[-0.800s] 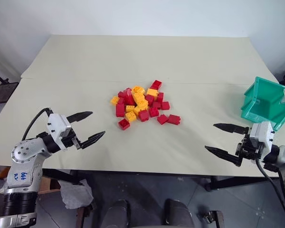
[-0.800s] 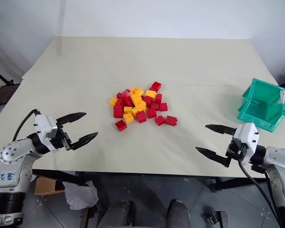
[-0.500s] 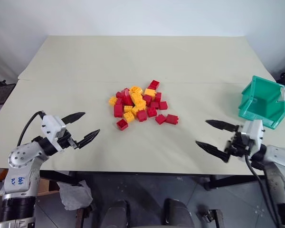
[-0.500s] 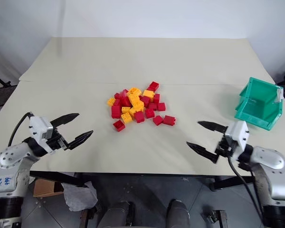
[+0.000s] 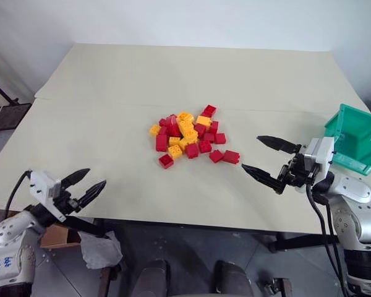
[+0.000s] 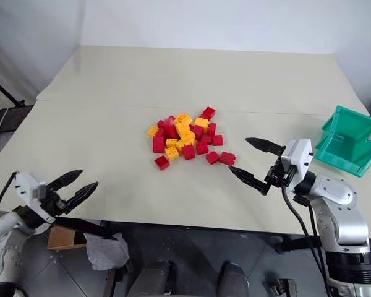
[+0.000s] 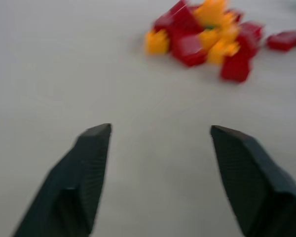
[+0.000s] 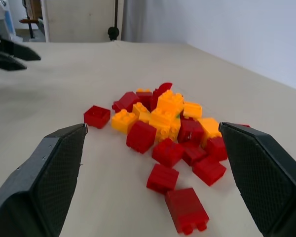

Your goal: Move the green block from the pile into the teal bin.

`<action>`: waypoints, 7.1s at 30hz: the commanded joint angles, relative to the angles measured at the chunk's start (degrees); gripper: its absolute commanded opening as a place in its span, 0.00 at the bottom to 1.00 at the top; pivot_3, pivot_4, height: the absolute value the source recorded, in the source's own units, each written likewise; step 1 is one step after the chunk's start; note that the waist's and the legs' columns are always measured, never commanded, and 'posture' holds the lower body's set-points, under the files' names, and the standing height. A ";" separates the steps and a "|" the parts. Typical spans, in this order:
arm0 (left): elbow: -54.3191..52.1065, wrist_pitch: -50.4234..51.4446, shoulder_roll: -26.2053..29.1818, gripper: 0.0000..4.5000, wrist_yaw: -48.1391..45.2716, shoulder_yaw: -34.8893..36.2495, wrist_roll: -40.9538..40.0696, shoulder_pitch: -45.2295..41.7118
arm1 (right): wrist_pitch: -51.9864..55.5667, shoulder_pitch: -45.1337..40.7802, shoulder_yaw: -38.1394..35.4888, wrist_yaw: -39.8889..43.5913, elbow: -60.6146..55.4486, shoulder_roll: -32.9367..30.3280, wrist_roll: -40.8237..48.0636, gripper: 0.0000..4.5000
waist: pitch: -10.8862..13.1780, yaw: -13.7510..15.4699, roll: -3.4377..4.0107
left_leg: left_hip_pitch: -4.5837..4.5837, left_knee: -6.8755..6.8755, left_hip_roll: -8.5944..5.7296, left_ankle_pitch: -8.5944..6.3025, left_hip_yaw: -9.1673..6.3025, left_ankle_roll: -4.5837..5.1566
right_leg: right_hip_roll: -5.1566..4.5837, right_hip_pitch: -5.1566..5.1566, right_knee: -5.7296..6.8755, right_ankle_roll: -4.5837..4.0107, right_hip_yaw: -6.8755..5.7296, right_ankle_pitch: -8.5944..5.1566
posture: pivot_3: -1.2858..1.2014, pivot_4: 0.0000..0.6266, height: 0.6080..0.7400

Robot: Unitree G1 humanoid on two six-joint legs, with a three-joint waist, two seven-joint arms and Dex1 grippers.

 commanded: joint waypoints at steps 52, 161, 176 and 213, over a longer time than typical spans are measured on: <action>46.77 -5.75 -10.25 0.01 -22.65 -28.61 26.01 -53.89 | 0.52 8.10 -2.66 -8.72 -10.91 1.10 -0.35 1.00 | 0.03 -0.23 -0.40 | -0.17 0.22 0.16 -0.26 0.97 0.19 | 0.20 -0.71 0.18 -0.02 0.74 0.07 | 0.52 0.24 1.00; 79.22 -15.59 -16.07 0.99 2.78 -35.90 51.95 -74.02 | 2.05 17.14 -6.07 -18.11 -21.68 3.38 1.37 1.00 | -0.04 -0.44 -0.60 | -0.20 0.72 0.22 -0.53 1.22 0.38 | 0.22 -0.74 0.35 0.03 0.97 0.10 | 0.52 0.24 1.00; 78.04 -14.21 -14.47 0.35 0.23 -27.77 44.56 -77.75 | 2.37 17.66 -8.33 -16.40 -20.80 1.66 2.08 1.00 | -0.08 -0.16 -0.62 | -0.15 0.89 0.23 -0.54 1.30 0.41 | 0.22 -0.73 0.47 0.02 1.12 0.11 | 0.52 0.24 1.00; 76.11 -17.45 -45.09 0.99 -8.34 -27.57 38.34 -80.46 | 3.72 43.71 -23.19 -26.20 -39.85 11.35 2.52 1.00 | -0.04 0.31 -0.68 | -0.30 0.90 0.22 -0.76 1.58 0.69 | 0.18 -0.83 0.08 0.10 1.23 0.15 | 0.52 0.24 1.00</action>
